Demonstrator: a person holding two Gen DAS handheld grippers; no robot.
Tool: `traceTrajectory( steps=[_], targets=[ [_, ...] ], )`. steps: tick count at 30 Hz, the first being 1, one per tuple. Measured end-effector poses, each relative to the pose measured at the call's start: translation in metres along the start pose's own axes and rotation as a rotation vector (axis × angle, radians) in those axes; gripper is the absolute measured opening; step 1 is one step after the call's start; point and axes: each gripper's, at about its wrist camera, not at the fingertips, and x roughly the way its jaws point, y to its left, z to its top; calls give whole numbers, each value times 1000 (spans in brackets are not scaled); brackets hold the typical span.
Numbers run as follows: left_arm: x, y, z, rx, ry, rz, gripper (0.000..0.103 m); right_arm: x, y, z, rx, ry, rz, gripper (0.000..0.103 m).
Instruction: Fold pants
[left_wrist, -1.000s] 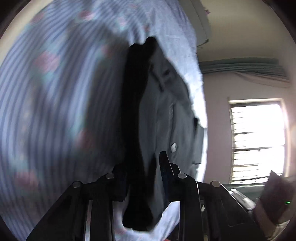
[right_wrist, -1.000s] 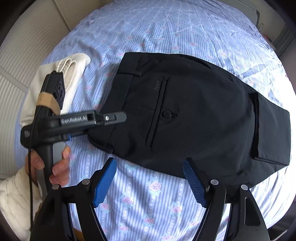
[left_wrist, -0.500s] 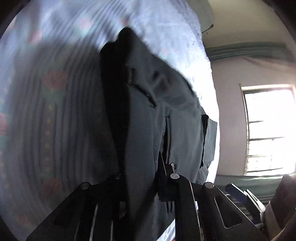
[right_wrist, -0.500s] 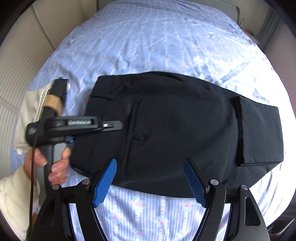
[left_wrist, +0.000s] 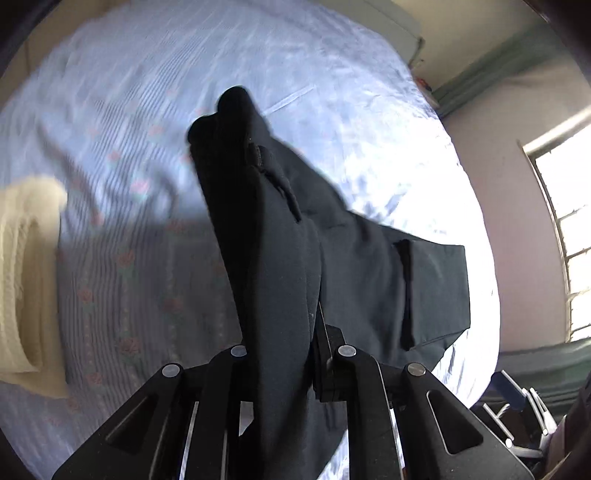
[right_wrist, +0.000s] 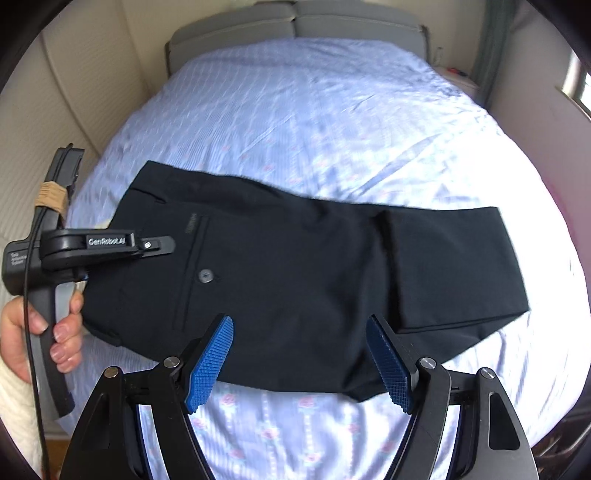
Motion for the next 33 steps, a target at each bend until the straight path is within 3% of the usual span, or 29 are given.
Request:
traceTrajectory(
  steps=[6,9,16,25,33],
  targets=[
    [-12,-109,8,56,-75,79,16,-42,-83,0,67,-101,-12,76],
    [-13,-168,4,98,-111,136,16,-59,-137,1,115,-133,28,76],
    [35,-287,0,101,-108,260,16,-80,-247,14,75,-170,91,76],
    [153,-389,1,54,21,339,16,-59,-373,33,53,-129,123,76],
    [265,-421,-6,109,190,459,20,-23,-456,24,154,-64,77,75]
  ],
)
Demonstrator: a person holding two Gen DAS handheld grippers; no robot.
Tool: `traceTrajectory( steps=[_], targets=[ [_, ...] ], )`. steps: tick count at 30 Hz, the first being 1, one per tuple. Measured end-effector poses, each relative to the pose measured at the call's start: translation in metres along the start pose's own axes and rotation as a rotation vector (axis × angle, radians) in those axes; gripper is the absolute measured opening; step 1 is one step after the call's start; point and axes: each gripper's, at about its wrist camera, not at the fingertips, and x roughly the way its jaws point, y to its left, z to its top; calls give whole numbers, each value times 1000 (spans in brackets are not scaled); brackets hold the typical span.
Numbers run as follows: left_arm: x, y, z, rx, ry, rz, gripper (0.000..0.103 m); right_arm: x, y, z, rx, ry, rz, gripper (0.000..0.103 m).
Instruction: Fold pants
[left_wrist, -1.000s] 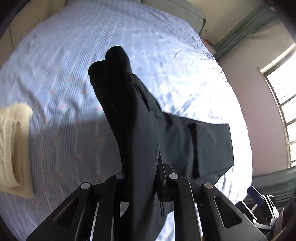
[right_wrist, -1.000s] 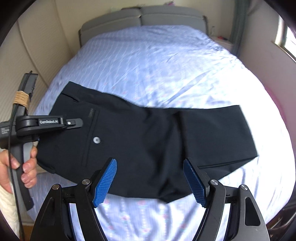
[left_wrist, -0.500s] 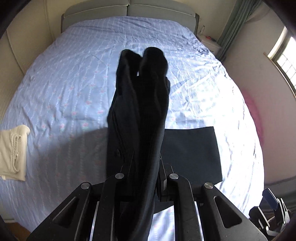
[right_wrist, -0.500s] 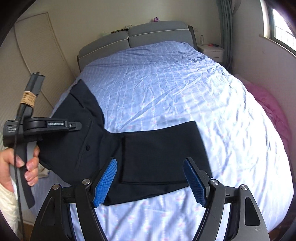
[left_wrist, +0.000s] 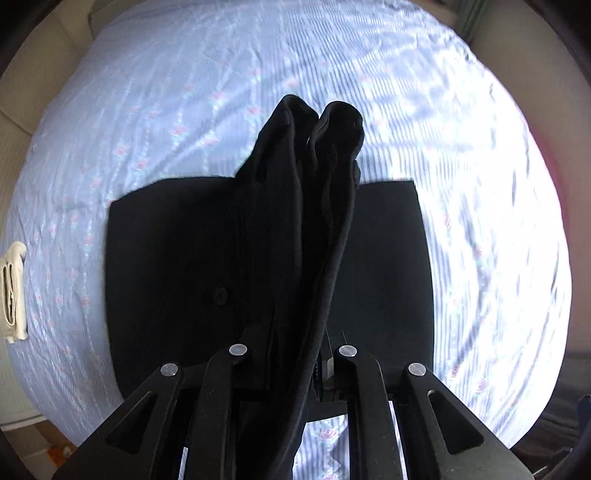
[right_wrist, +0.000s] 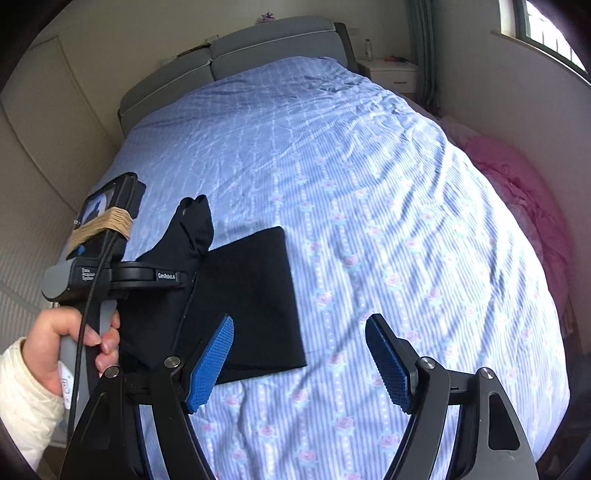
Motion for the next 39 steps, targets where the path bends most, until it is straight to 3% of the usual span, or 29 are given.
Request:
traceTrajectory(
  steps=[2,4,5,8,13,17,20,25,29,35,39],
  targets=[
    [14,-15,0,35,50,-10,31,5,-14,-3,30,15,-13,75],
    [21,-26,-1,72,84,-25,67,11,-26,-6,56,33,-38,75],
    [22,-31,-3,87,88,-32,71,11,-28,-9,63,41,-41,75],
    [10,-33,-8,107,65,-69,72,18,-36,-10,73,59,-39,75],
    [-30,1,-24,131,-72,-113,77,31,-30,-6,50,74,2,75],
    [-42,43,-42,113,-141,-47,78,57,-4,1,-5,106,101,75],
    [-35,70,-53,74,-121,-20,78,91,24,4,-67,152,190,70],
    [-10,88,-63,-18,-80,-36,78,144,53,6,-98,251,253,43],
    [6,72,-69,-64,-46,-70,78,171,57,8,-76,295,273,43],
    [6,49,-71,-4,-46,-77,78,200,54,5,-44,361,255,40],
    [4,51,-75,-13,-33,-76,78,211,56,-3,-18,418,251,25]
  ],
)
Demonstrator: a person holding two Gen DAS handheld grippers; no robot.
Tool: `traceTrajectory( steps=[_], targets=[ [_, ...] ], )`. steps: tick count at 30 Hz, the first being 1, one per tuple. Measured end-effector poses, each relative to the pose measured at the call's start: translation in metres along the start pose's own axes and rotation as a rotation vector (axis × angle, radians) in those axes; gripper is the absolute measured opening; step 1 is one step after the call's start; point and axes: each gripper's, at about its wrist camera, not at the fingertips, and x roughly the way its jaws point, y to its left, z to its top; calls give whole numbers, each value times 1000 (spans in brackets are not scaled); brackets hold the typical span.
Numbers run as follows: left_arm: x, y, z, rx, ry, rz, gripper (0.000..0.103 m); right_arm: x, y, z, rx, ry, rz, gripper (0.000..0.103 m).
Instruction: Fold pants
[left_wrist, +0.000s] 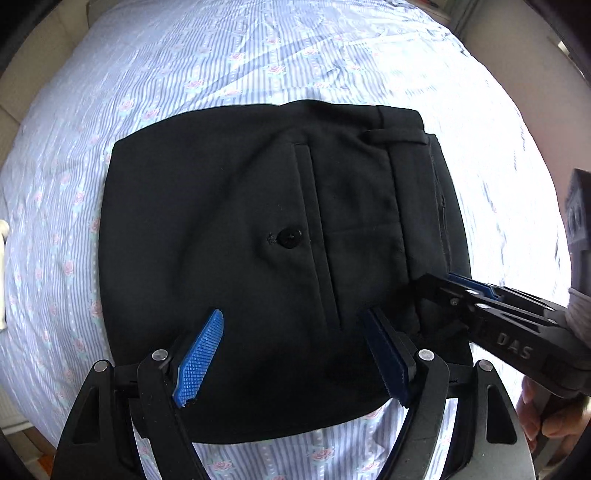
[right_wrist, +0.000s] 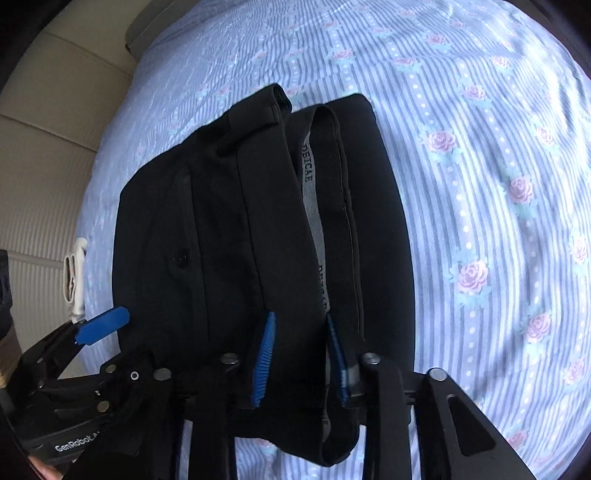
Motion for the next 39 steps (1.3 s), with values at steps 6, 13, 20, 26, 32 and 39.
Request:
traceTrajectory(
  steps=[6,13,20,26,32,39],
  targets=[
    [0,-2,-1,-6,1,-6,78,-34,20,-13,-6,-101,90,14],
    [0,-12,-8,9,18,8,77,14,17,8,41,7,94,11],
    [5,-17,-7,4,29,20,77,-8,6,-5,72,-81,61,6],
    [9,-34,-5,40,36,28,77,-1,-13,-8,109,-82,42,6],
    [11,-50,-6,42,49,37,77,1,-32,-11,123,-87,19,25],
    [7,-40,-3,51,29,45,78,-1,-29,-15,73,-88,-109,60]
  ],
)
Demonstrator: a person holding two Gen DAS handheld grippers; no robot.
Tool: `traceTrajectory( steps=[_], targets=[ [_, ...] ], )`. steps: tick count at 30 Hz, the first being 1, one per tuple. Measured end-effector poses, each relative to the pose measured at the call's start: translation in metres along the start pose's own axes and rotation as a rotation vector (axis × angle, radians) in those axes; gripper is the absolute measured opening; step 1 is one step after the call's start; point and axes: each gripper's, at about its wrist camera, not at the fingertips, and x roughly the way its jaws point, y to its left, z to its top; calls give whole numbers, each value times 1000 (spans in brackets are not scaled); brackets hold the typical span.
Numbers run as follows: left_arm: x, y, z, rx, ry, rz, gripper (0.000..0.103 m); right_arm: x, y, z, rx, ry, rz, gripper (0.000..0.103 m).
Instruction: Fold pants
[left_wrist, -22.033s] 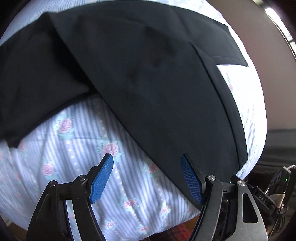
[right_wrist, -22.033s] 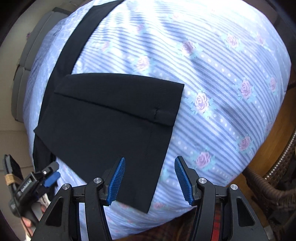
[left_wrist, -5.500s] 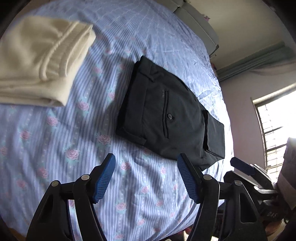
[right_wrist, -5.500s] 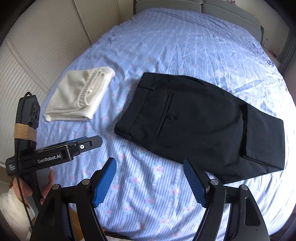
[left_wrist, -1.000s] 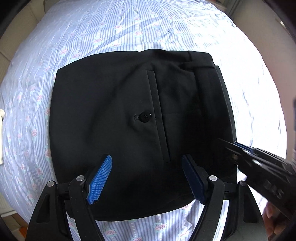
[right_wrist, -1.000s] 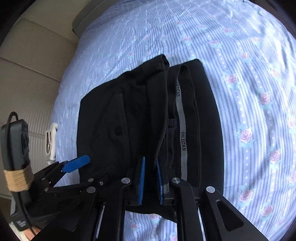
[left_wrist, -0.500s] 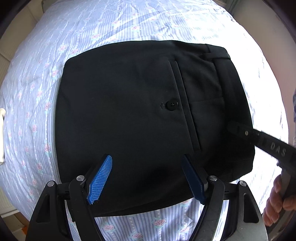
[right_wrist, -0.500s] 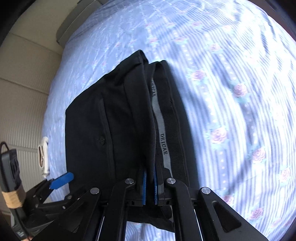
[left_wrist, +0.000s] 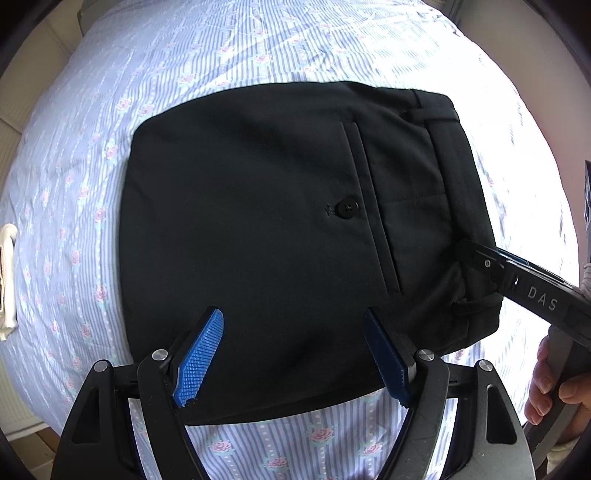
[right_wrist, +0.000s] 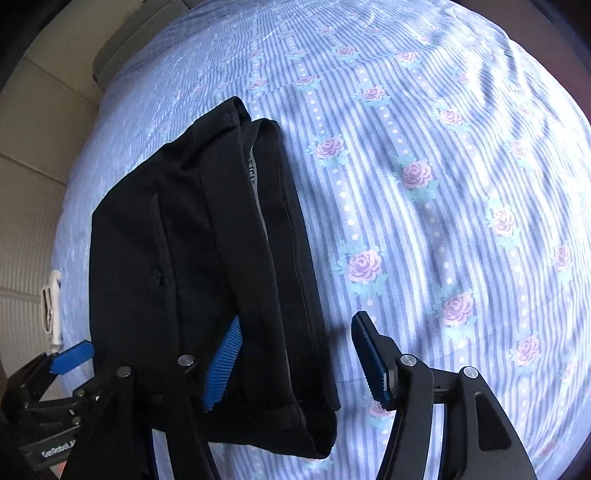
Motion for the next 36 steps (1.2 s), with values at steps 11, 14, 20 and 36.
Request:
traceTrajectory(
  steps=[11,14,20,36],
  targets=[
    [-38,5,-15,-62,-97,-26,80,-75,-18,-7,141,-139,25,67],
    [-49,11,-25,-68,-144,-20,84,-89,-20,-31,156,-175,54,74],
    [-58,21,-48,-29,-181,6,86,-65,-14,-81,261,-173,168,79],
    [5,34,-77,101,-174,-25,86,26,-26,-141,656,-350,509,79]
  ],
)
